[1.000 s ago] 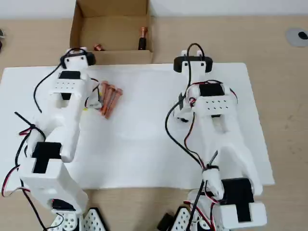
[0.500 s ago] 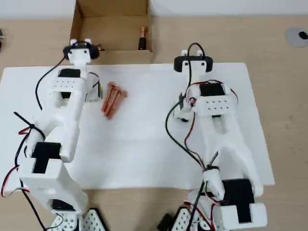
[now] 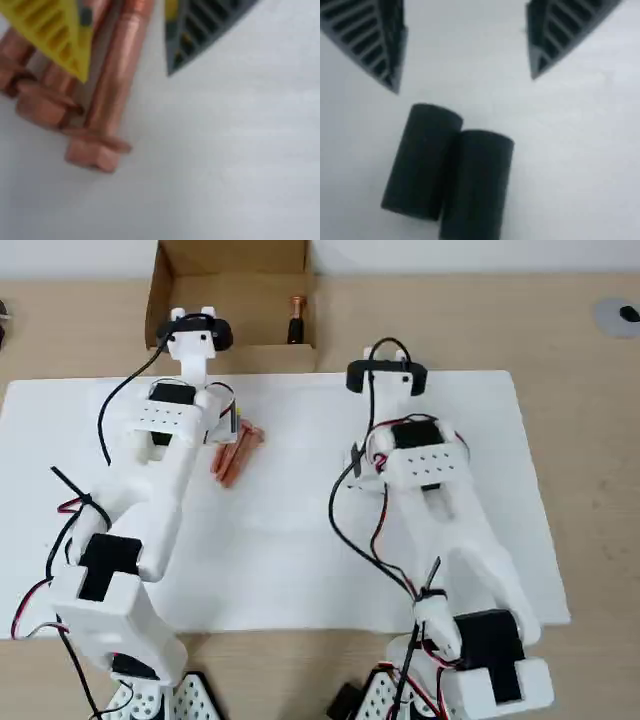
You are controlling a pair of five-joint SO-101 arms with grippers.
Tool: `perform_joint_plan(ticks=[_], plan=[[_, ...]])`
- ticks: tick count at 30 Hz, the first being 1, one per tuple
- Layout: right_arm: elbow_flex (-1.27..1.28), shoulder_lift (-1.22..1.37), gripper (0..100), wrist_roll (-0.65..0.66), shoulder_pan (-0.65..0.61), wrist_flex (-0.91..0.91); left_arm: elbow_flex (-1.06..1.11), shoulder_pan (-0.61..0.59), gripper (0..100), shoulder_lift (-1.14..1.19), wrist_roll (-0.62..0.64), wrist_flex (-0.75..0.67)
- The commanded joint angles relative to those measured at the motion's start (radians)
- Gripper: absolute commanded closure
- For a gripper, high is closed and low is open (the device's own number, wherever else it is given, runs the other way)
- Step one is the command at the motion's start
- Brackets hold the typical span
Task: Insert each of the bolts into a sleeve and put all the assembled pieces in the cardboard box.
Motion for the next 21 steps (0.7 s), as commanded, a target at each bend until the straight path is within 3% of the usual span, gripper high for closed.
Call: perform_joint_plan(ticks=[1,10,21], plan=[[0.025,-0.001,78.9,-0.04,-0.008,-0.063,-0.057,0.005,88,-0.015,0.003,-0.009],[0.027,0.163,79.0,-0.08,0.016,-0.123,-0.057,0.002,88,-0.015,0.002,-0.008],[-0.134,0.251,79.1,-0.089,0.061,-0.014,-0.043,0.009,88,-0.056,-0.002,0.04]])
